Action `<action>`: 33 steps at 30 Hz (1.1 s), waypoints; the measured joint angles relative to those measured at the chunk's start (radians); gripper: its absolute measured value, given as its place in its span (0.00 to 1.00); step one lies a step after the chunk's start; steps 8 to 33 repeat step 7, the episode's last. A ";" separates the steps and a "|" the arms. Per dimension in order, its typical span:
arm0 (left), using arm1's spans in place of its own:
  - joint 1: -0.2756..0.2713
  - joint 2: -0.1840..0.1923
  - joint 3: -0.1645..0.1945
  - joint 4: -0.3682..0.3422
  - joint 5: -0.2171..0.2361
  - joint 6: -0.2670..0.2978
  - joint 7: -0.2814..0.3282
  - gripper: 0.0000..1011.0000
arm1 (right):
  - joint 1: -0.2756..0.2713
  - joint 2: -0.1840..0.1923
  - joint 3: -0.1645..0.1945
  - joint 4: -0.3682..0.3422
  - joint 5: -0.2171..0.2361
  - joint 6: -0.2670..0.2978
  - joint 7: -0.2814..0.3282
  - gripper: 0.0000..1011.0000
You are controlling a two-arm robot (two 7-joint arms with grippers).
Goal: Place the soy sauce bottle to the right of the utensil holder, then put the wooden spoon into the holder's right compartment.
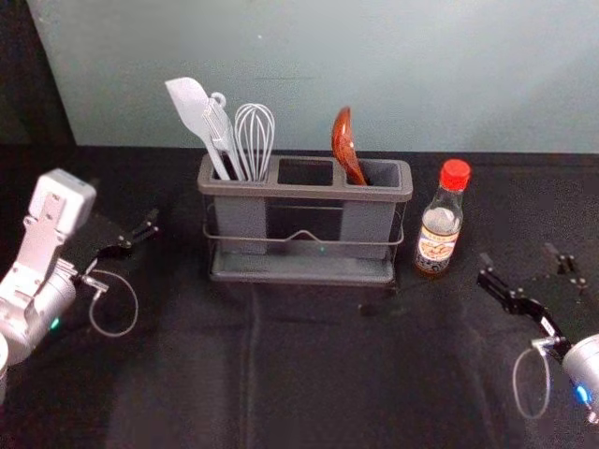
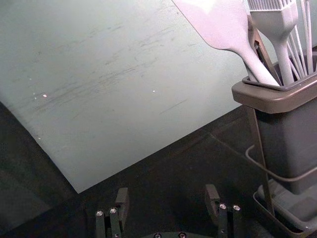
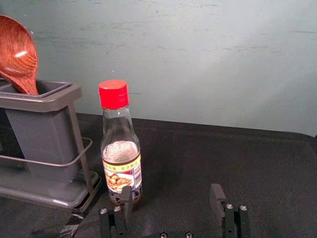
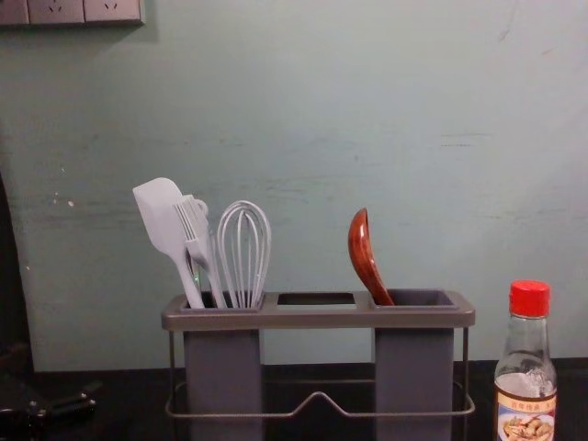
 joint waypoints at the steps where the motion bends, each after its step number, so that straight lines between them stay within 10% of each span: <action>1: 0.000 0.000 0.000 0.000 0.000 0.000 0.000 0.99 | 0.000 0.000 0.000 0.000 0.000 0.000 0.000 0.99; 33: 0.000 0.000 0.000 0.000 0.000 0.000 0.000 0.99 | 0.000 0.000 0.000 0.000 0.001 0.000 0.000 0.99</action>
